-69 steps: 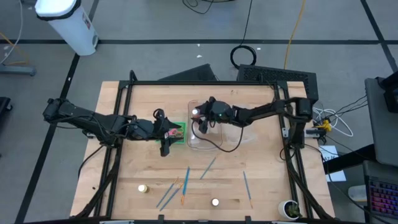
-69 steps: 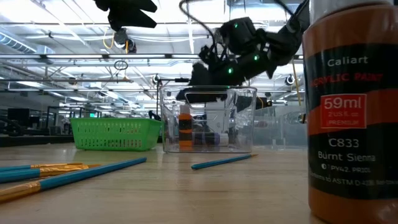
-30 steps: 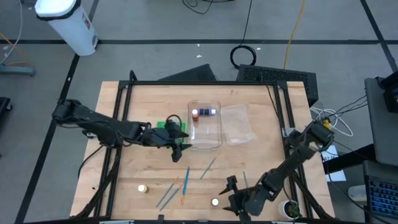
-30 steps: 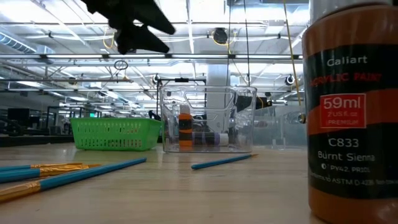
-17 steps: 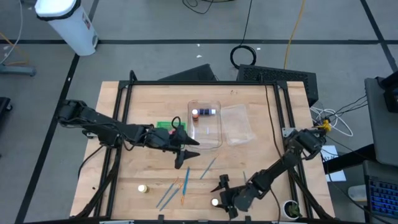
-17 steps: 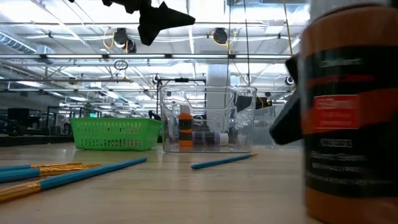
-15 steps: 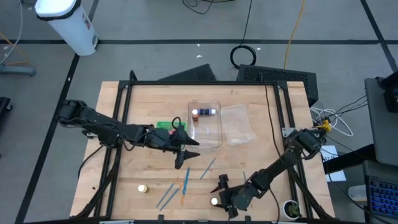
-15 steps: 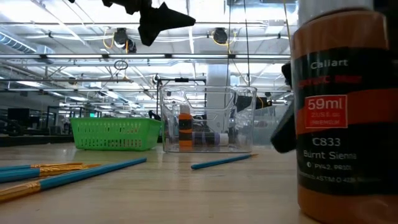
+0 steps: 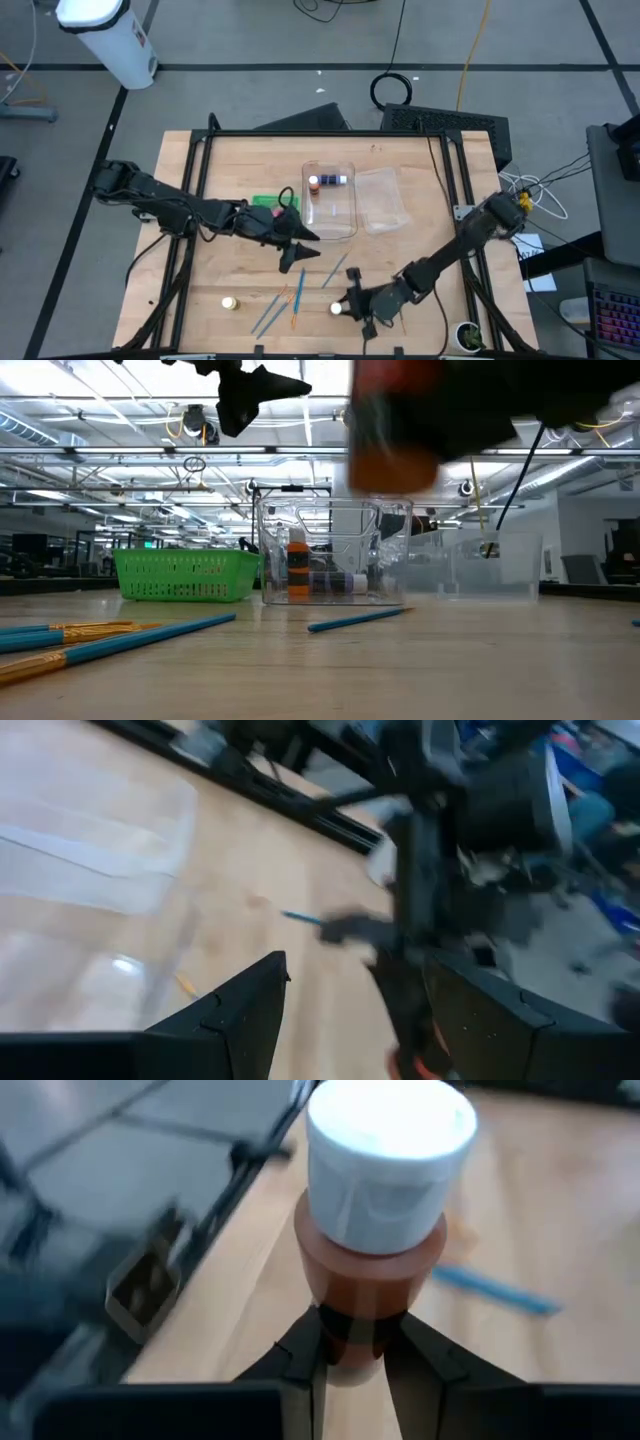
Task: Pick & Place Paint Supplies
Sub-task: Put the brown paint bottle into the transparent bin
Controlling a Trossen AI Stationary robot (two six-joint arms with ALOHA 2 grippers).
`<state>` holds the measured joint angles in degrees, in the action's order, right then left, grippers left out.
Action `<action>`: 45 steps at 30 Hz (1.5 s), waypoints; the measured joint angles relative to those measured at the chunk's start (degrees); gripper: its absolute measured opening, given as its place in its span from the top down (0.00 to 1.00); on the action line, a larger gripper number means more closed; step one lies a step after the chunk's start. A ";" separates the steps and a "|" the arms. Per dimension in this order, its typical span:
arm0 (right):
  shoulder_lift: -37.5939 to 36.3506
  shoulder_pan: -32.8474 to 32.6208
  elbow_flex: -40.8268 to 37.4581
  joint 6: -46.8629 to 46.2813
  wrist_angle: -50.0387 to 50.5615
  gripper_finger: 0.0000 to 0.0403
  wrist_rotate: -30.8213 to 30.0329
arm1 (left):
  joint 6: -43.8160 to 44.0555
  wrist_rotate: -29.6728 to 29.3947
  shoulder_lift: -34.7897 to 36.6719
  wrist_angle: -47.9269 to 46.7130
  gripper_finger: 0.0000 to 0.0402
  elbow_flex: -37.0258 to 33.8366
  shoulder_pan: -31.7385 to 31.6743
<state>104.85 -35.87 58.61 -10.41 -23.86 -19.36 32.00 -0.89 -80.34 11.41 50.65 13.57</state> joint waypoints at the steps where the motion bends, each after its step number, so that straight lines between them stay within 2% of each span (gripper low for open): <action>1: -1.76 0.86 0.00 0.14 0.83 0.85 0.00 | 0.13 1.63 -0.04 -2.32 0.39 1.57 -0.11; 7: -9.27 7.32 0.02 -0.34 8.51 0.85 -0.06 | -6.25 0.90 -2.14 -23.49 0.39 14.57 2.02; 12: -9.98 12.21 0.00 -2.54 12.77 0.85 0.13 | -11.53 -2.01 -7.19 -29.90 0.39 21.80 3.78; 18: -9.91 14.36 -0.07 -3.94 14.28 0.85 0.69 | -14.20 -4.93 -12.24 -30.81 0.39 24.62 3.76; 25: -9.91 14.36 -0.04 -3.89 14.28 0.85 1.49 | -14.45 -8.19 -13.04 -30.83 0.39 24.62 2.87; 39: -10.05 13.64 0.04 -3.39 11.73 0.85 1.35 | -13.89 -7.71 -14.21 -31.37 0.40 24.57 2.92; 42: -10.05 13.63 0.04 -3.44 12.05 0.85 1.32 | -13.87 -7.71 -14.27 -31.29 0.45 24.55 2.90; 45: -10.05 13.66 0.04 -3.48 12.06 0.85 1.14 | -14.00 -7.51 -14.22 -31.06 0.59 24.55 2.85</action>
<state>94.80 -22.21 58.65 -13.90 -11.80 -18.22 18.00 -8.40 -94.56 -19.65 75.20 16.43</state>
